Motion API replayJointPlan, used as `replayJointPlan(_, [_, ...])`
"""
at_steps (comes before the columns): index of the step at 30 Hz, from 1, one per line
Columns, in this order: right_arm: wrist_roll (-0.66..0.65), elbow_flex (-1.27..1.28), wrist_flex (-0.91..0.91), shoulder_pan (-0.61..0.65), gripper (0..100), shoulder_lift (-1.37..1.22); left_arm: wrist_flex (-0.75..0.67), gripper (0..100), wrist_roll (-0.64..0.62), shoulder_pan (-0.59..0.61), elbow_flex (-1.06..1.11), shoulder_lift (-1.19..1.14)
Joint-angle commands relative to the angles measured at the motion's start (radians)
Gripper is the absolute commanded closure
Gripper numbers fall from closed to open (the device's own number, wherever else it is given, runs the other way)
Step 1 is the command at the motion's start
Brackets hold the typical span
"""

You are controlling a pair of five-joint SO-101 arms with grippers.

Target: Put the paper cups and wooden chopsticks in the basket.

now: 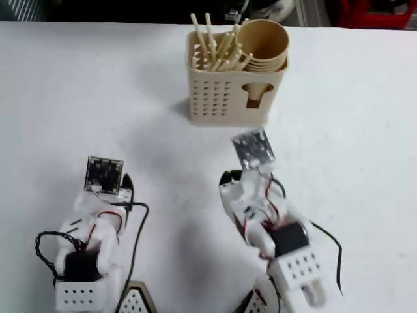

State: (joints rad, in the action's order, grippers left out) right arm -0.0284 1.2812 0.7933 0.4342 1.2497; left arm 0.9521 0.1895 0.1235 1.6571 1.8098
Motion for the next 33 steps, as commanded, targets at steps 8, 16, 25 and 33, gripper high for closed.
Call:
replayJointPlan(8, [-0.051, 0.012, 0.275, -0.012, 96.4, 0.564, -0.058, 87, 0.005, -0.001, 0.035, 0.015])
replayJointPlan(16, [-0.092, 0.091, 0.312, -0.251, 96.1, 0.553, -0.012, 87, 0.009, -0.002, 0.035, 0.012])
replayJointPlan(25, [-0.092, 0.262, 0.311, -0.309, 96.4, 0.553, 0.172, 87, 0.011, 0.004, 0.035, 0.012])
replayJointPlan(33, [-0.092, 0.411, 0.315, -0.309, 96.4, 0.552, 0.204, 87, 0.008, 0.007, 0.035, 0.012])
